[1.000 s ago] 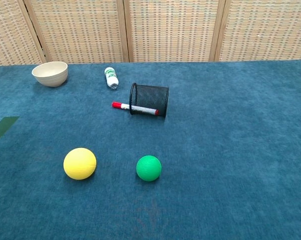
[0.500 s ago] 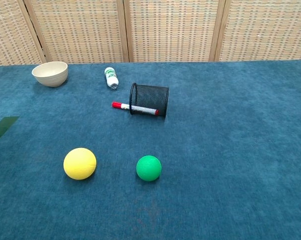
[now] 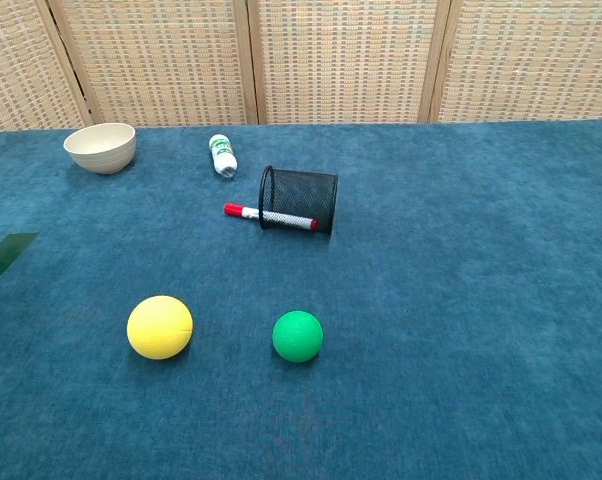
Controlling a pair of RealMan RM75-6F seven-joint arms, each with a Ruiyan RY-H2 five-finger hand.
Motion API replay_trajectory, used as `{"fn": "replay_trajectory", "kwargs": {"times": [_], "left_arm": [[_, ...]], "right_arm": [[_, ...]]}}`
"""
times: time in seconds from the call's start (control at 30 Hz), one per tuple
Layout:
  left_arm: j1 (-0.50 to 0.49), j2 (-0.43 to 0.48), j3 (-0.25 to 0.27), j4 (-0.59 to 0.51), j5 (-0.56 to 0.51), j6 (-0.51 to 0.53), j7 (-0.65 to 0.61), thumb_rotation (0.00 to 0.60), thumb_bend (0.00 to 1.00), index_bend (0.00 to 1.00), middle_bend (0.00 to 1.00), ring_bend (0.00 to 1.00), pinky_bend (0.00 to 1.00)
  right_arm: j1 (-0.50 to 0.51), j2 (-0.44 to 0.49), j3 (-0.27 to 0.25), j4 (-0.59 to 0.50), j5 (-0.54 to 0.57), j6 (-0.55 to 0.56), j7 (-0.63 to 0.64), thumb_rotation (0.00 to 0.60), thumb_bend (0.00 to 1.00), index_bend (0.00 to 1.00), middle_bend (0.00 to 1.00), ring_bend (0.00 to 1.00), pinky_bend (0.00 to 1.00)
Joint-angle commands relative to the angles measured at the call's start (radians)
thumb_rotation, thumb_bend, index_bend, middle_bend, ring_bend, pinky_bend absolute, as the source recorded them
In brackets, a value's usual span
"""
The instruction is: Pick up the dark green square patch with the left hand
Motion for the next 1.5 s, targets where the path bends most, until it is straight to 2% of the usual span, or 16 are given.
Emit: {"fn": "replay_trajectory", "kwargs": {"times": [0.03,0.97,1.1,1.3,1.5], "left_arm": [[-0.004,-0.007,0.0,0.009,0.003,-0.001,0.001,0.6,0.23,0.38,0.0,0.0,0.0],[-0.03,-0.044,-0.013,0.067,-0.006,-0.036,0.051,0.6,0.25,0.38,0.0,0.0,0.0],[-0.039,-0.047,-0.018,0.073,-0.007,-0.041,0.057,0.6,0.27,0.38,0.0,0.0,0.0],[-0.056,-0.044,-0.034,0.069,-0.011,-0.038,0.062,0.6,0.37,0.38,0.0,0.0,0.0],[-0.064,-0.024,-0.066,0.048,-0.017,0.013,0.062,0.6,0.37,0.38,0.0,0.0,0.0]], "right_arm": [[0.0,0.0,0.0,0.0,0.0,0.0,0.0,0.6,0.0,0.0,0.0,0.0,0.0],[0.002,-0.002,-0.001,0.005,0.008,-0.004,0.001,0.6,0.0,0.0,0.0,0.0,0.0],[0.001,-0.003,-0.001,0.005,0.008,-0.003,0.0,0.6,0.0,0.0,0.0,0.0,0.0],[0.002,-0.005,0.0,0.007,0.012,-0.004,-0.001,0.6,0.0,0.0,0.0,0.0,0.0],[0.001,-0.004,0.0,0.007,0.013,-0.004,0.0,0.6,0.0,0.0,0.0,0.0,0.0]]}}
